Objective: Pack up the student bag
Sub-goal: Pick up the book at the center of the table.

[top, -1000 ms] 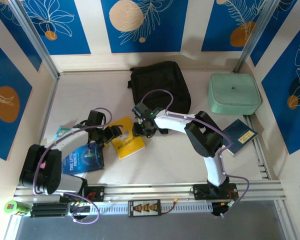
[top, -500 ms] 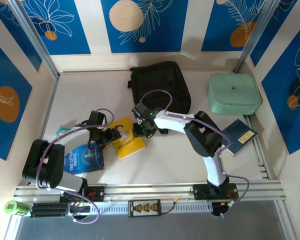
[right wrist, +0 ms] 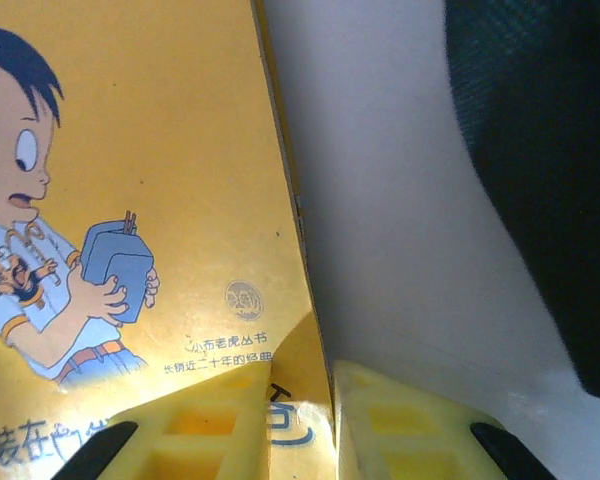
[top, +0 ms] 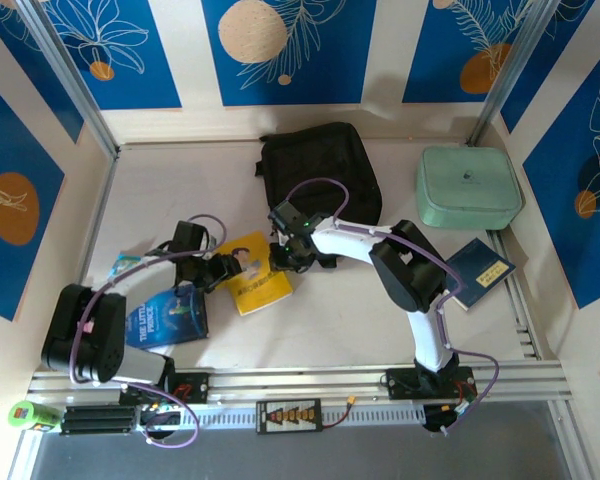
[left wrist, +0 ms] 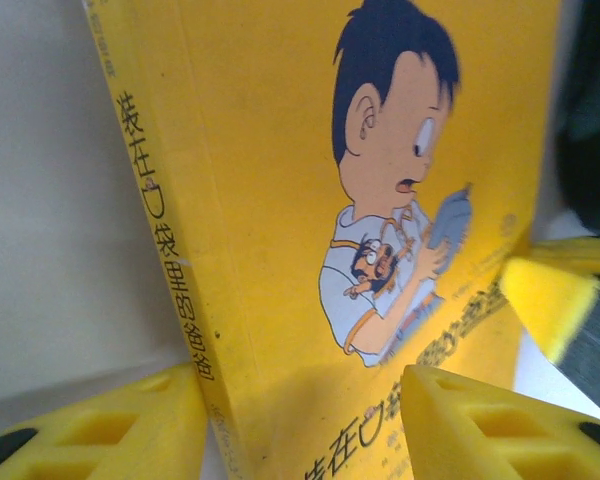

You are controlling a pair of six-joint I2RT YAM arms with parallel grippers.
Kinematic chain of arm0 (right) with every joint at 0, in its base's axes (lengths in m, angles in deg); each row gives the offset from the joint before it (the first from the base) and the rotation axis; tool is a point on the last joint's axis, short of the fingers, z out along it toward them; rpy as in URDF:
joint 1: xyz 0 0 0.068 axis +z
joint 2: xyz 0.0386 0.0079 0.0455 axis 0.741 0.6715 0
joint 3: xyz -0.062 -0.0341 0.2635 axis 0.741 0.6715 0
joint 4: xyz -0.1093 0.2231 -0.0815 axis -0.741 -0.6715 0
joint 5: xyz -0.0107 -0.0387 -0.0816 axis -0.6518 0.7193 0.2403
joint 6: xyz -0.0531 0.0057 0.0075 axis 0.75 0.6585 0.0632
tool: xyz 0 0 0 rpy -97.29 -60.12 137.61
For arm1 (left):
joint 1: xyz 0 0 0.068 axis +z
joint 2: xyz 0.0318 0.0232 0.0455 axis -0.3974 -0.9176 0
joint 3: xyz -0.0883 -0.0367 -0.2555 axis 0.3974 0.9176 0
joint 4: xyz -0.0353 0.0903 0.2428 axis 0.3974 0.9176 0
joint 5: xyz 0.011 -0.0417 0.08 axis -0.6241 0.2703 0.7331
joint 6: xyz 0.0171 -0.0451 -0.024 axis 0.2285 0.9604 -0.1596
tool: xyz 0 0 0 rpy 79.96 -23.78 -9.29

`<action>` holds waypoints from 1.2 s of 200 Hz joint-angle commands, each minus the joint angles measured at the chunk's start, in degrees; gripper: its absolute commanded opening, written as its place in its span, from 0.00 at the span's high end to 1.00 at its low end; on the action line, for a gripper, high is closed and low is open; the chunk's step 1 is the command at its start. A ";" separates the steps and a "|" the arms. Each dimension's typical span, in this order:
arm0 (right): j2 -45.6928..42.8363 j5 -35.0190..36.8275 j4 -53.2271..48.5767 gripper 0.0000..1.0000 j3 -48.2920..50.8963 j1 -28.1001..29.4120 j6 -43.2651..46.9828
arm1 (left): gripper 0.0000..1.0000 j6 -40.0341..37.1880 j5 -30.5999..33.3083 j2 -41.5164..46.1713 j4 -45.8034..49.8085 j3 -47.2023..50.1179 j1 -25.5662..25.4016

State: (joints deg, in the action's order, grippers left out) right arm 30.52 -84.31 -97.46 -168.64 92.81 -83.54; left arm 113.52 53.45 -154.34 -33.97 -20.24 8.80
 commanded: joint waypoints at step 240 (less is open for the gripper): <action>-32.50 -15.79 23.41 0.29 21.72 -10.14 -21.93 | 1.00 -2.11 -1.97 16.12 -3.75 -14.17 -0.09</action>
State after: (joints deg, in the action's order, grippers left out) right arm 1.78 -100.07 -76.72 -150.94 84.53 -101.13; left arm 107.81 50.34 -140.13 -32.18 -30.73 8.78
